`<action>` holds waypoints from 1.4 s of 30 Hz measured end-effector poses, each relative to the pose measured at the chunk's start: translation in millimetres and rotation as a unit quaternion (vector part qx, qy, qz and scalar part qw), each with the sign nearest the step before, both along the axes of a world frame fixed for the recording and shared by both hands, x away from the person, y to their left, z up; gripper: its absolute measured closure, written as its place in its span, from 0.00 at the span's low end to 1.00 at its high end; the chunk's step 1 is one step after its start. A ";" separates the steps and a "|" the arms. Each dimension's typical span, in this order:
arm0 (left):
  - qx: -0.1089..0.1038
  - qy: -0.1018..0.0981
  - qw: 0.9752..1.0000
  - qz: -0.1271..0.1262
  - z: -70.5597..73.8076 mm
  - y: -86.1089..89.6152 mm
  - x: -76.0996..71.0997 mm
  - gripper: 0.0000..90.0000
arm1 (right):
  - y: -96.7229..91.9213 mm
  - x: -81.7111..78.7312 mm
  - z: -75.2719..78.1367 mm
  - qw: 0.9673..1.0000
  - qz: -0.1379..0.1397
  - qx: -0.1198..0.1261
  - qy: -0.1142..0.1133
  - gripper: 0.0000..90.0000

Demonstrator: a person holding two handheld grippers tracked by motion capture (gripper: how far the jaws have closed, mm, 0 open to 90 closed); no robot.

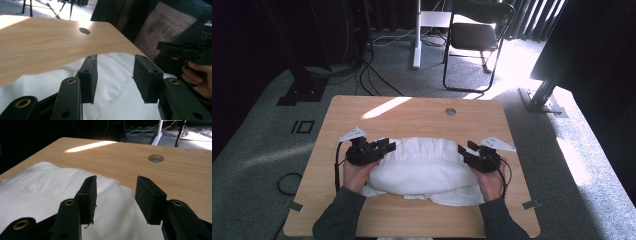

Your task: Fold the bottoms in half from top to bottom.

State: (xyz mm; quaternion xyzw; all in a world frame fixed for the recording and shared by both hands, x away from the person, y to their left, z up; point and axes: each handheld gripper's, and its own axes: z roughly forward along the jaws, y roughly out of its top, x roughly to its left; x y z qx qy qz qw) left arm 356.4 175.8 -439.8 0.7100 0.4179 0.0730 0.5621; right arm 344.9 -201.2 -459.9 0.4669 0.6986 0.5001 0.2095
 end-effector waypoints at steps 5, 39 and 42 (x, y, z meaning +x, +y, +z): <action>0.040 0.019 0.999 0.001 -15.2 -26.8 10.3 0.62 | 35.8 24.6 -5.3 1.000 0.007 -0.017 0.018 0.58; 0.141 0.023 0.984 0.110 -63.2 27.9 14.6 0.45 | 51.4 -8.7 -95.5 0.991 -0.008 -0.115 0.061 0.62; 0.143 0.045 0.981 0.125 -69.1 34.8 15.1 0.40 | 52.2 -8.8 -95.8 0.992 -0.011 -0.114 0.061 0.62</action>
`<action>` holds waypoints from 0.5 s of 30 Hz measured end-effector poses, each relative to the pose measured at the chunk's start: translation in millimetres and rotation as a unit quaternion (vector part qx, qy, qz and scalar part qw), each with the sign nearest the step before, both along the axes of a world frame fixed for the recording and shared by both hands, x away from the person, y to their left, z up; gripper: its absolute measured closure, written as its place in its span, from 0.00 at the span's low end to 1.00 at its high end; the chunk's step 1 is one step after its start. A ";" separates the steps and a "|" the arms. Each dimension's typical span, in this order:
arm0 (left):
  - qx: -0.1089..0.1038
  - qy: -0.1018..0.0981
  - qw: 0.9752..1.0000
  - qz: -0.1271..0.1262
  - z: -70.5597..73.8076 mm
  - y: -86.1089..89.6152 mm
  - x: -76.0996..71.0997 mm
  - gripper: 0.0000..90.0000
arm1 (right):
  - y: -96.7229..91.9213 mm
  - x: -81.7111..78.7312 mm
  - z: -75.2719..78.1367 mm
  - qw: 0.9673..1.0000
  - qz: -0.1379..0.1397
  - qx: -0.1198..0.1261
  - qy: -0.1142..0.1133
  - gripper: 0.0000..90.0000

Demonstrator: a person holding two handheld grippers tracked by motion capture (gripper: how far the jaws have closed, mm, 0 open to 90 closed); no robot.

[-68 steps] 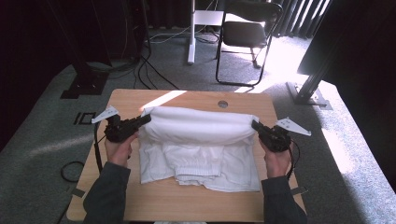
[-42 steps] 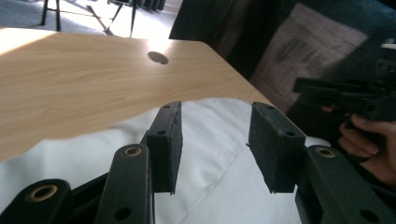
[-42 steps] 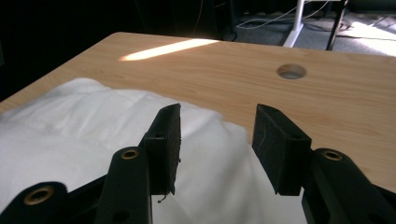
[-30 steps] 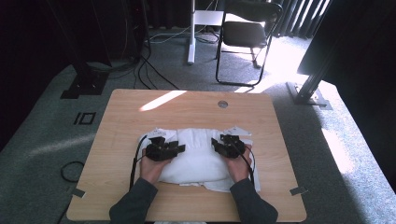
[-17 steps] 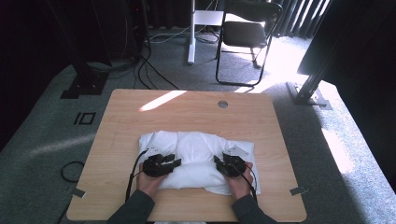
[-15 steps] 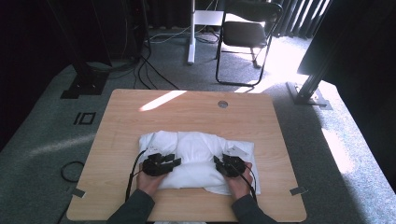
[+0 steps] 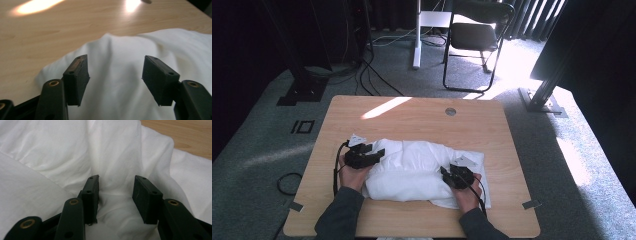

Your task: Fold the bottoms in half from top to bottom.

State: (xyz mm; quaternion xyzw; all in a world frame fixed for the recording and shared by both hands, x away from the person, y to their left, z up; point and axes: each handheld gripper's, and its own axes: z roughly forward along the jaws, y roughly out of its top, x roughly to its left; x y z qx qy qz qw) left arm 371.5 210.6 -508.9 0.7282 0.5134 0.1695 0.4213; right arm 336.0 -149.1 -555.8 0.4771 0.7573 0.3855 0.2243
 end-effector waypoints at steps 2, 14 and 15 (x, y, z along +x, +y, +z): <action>0.000 0.010 1.000 0.008 -6.1 1.5 -2.9 0.32 | 0.2 0.6 -0.1 1.000 0.001 -0.001 0.000 0.62; -0.008 0.059 0.998 0.029 -33.8 10.5 -0.9 0.16 | 0.1 1.6 0.0 1.000 0.002 -0.001 0.002 0.61; -0.009 0.062 0.998 0.029 -35.1 10.4 -0.6 0.15 | 0.0 1.7 -0.1 1.000 0.002 0.000 0.002 0.61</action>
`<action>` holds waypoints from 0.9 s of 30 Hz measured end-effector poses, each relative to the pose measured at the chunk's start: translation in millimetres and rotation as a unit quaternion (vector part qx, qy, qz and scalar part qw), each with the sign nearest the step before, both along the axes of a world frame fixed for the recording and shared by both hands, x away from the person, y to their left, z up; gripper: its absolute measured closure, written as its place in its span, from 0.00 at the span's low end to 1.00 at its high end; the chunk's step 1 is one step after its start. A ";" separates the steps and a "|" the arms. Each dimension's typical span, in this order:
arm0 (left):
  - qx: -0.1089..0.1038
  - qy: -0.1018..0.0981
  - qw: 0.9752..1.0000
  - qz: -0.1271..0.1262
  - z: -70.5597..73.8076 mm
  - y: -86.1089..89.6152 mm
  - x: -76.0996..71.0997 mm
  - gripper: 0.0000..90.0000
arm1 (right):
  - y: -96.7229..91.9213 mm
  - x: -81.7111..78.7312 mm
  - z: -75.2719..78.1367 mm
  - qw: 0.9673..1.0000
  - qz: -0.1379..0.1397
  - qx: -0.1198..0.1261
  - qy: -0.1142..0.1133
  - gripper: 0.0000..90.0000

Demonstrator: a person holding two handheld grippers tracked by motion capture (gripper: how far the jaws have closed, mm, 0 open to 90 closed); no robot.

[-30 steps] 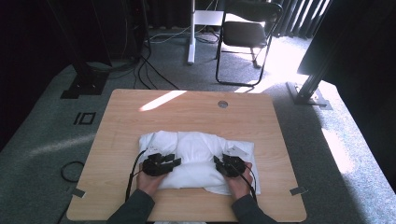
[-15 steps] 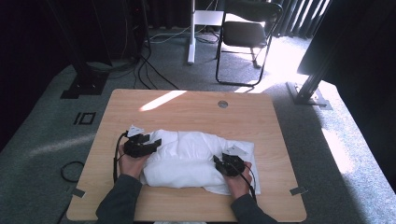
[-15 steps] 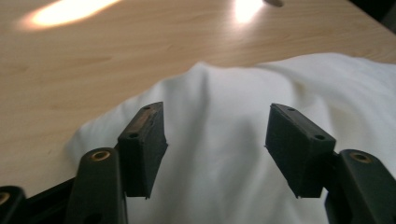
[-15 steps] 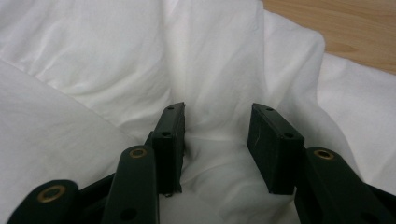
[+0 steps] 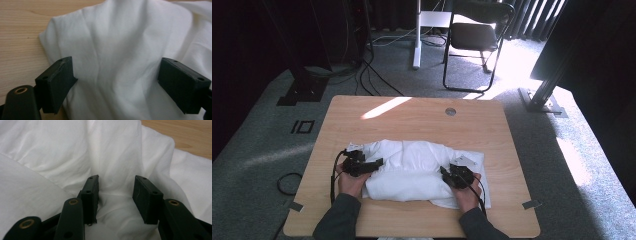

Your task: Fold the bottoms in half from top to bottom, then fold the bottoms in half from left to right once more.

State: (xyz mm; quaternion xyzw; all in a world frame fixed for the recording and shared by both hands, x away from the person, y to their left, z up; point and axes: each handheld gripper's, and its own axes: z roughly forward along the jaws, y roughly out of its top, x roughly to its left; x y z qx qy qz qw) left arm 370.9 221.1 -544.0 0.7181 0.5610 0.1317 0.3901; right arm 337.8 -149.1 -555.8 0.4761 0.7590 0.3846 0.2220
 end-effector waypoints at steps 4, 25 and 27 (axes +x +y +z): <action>0.006 0.006 1.000 0.010 -5.5 1.3 0.6 0.09 | -0.2 0.2 0.1 1.000 0.000 0.000 0.001 0.61; -0.015 0.012 0.999 -0.027 -5.8 3.1 -28.2 0.15 | 5.3 6.8 0.6 1.000 -0.007 -0.002 0.004 0.60; 0.000 0.014 1.000 -0.023 -4.5 -0.5 -31.5 0.23 | 5.9 7.7 0.7 1.000 -0.008 -0.001 0.005 0.60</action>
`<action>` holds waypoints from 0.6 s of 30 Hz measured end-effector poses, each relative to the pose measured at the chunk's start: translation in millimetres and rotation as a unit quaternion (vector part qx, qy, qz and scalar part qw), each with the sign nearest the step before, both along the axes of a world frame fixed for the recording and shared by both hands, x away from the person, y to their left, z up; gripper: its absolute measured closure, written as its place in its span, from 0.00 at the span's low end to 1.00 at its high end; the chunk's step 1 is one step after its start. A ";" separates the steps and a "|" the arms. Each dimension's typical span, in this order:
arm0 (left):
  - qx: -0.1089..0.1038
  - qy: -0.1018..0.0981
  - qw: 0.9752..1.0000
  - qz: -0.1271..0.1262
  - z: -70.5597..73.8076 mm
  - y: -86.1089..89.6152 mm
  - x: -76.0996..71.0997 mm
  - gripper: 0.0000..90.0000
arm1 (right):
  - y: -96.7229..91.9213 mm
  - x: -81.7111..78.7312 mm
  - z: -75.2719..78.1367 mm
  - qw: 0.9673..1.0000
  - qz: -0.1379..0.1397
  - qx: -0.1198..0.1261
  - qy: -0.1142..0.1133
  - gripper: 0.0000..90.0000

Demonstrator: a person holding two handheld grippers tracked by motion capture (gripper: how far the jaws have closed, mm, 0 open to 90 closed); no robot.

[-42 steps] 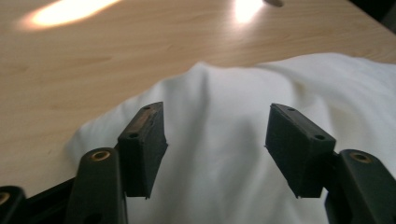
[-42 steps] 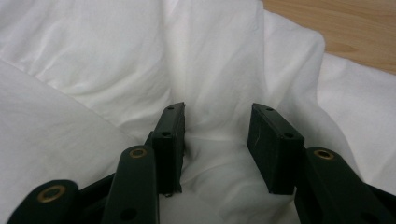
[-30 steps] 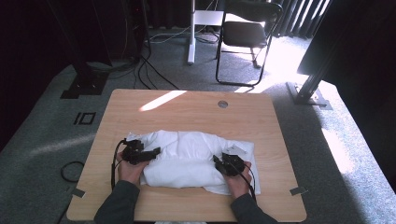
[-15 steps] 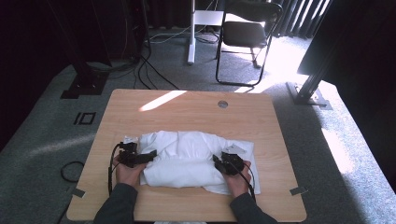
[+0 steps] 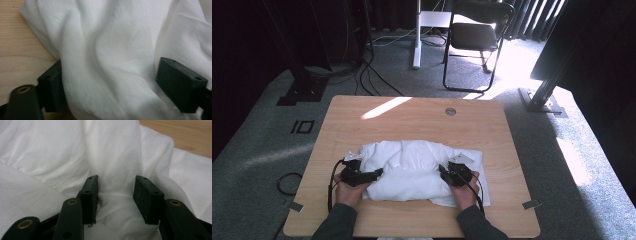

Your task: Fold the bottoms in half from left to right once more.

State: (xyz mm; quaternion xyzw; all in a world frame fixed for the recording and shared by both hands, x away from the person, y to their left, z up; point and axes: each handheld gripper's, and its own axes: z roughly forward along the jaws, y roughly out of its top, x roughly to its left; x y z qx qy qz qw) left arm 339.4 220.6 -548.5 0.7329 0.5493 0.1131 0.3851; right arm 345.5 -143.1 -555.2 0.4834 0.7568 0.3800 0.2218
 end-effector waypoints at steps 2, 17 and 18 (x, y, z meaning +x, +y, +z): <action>0.003 0.001 1.000 -0.002 0.6 -0.2 -1.3 0.44 | 0.5 1.1 0.0 1.000 0.000 0.000 0.000 0.60; -0.102 -0.044 0.994 0.023 18.1 33.8 20.4 0.92 | 16.2 27.5 7.1 1.000 0.001 -0.005 0.016 0.57; -0.119 -0.046 0.991 0.026 19.0 35.1 20.5 0.92 | 16.0 28.9 10.2 1.000 -0.004 -0.006 0.015 0.57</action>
